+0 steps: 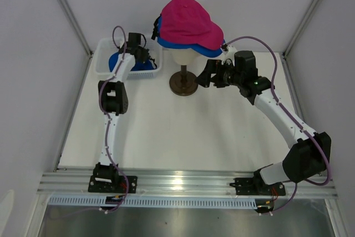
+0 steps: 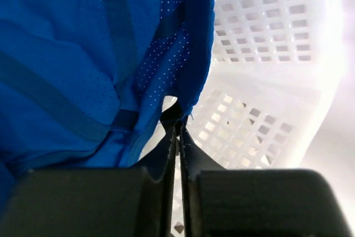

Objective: Stack the hats

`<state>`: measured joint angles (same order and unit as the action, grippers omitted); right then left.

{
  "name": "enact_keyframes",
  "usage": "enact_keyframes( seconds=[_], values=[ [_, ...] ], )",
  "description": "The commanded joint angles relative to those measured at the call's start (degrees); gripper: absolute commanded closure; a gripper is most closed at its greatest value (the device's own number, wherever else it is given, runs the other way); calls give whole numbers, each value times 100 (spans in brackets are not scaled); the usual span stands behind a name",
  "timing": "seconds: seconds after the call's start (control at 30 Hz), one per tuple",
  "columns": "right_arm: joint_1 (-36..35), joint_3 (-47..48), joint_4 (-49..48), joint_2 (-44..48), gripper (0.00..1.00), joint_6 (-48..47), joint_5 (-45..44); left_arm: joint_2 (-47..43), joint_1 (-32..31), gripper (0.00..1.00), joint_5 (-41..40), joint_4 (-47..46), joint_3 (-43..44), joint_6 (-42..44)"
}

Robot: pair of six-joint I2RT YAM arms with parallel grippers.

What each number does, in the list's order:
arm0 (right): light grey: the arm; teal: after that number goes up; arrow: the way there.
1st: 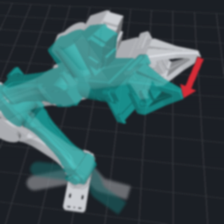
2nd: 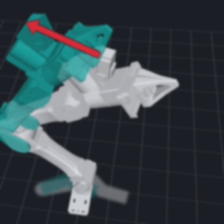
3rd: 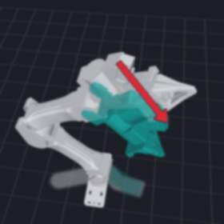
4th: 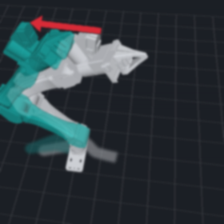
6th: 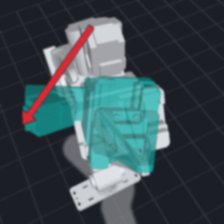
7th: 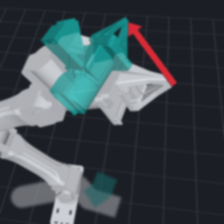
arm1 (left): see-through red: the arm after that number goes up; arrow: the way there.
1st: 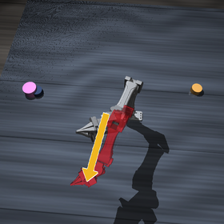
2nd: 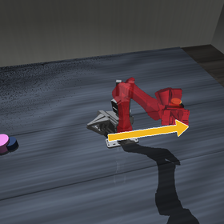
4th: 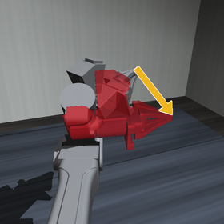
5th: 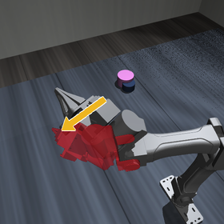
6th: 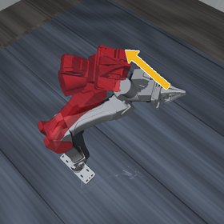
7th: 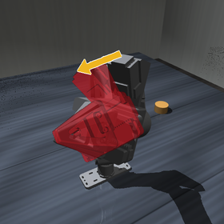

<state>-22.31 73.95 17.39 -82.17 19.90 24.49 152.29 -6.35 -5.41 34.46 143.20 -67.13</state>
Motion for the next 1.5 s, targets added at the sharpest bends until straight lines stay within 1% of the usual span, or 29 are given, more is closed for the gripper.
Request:
enact_keyframes(
  seconds=[0.0, 0.13, 0.23, 0.33, 0.37, 0.4, 0.47, 0.5, 0.53, 0.57, 0.67, 0.77, 0.83, 0.93, 1.13, 1.27, 1.33, 1.37, 1.43, 1.47],
  values=[
    [7, 15, -227, 358, 1, 14, -31, 73, 20, 99, 22, 52, 244, 43],
    [7, -162, -183, 728, 1, -13, -208, -41, 169, 99, 171, -281, -72, 60],
    [16, -276, -148, 1000, 0, -12, -357, -129, 353, 99, 329, -308, -247, 16],
    [7, -372, -218, 1133, 0, 22, -384, -313, 537, 99, 497, -466, -651, 235],
    [7, -382, -244, 1133, 0, 40, -366, -392, 564, 99, 671, -510, -766, 340],
    [-2, -382, -262, 1124, 1, 58, -314, -410, 591, 90, 751, -554, -810, 594],
    [-2, -347, -288, 1063, 1, 128, -278, -349, 609, 57, 874, -572, -654, 859],
    [-19, -346, -297, 1054, 1, 154, -209, -305, 600, 38, 884, -485, -574, 999],
    [-19, -312, -315, 1028, 0, 154, -190, -279, 591, 30, 936, -432, -478, 1053],
    [-37, -294, -297, 993, 1, 154, -173, -218, 582, 27, 971, -422, -390, 1071],
    [-72, -163, -175, 940, 0, 111, -164, -173, 538, 22, 998, -282, -240, 1150],
    [-125, -101, -122, 931, 1, 84, -190, -164, 451, 19, 989, -176, -196, 1211],
    [-142, -92, -130, 931, 0, 75, -190, -103, 407, 18, 946, 25, -56, 1246],
    [-151, -57, -104, 913, 0, 75, -164, 99, 380, 19, 875, 263, 375, 1264],
    [-178, -65, -42, 878, 1, 14, -103, 143, 362, 35, 840, 351, 499, 1273],
    [-178, -74, 1, 887, 0, -48, -76, 161, 345, 37, 805, 421, 569, 1273],
    [-169, -65, 98, 905, 0, -91, -94, 152, 292, 40, 743, 517, 578, 1264],
    [-178, -83, 124, 931, 0, -109, -120, 152, 283, 48, 726, 553, 560, 1264],
    [-169, -135, 160, 992, 1, -135, -172, 126, 248, 57, 699, 614, 560, 1282],
    [-169, -179, 151, 1053, 0, -162, -208, 117, 240, 64, 699, 623, 552, 1317]
  ],
)
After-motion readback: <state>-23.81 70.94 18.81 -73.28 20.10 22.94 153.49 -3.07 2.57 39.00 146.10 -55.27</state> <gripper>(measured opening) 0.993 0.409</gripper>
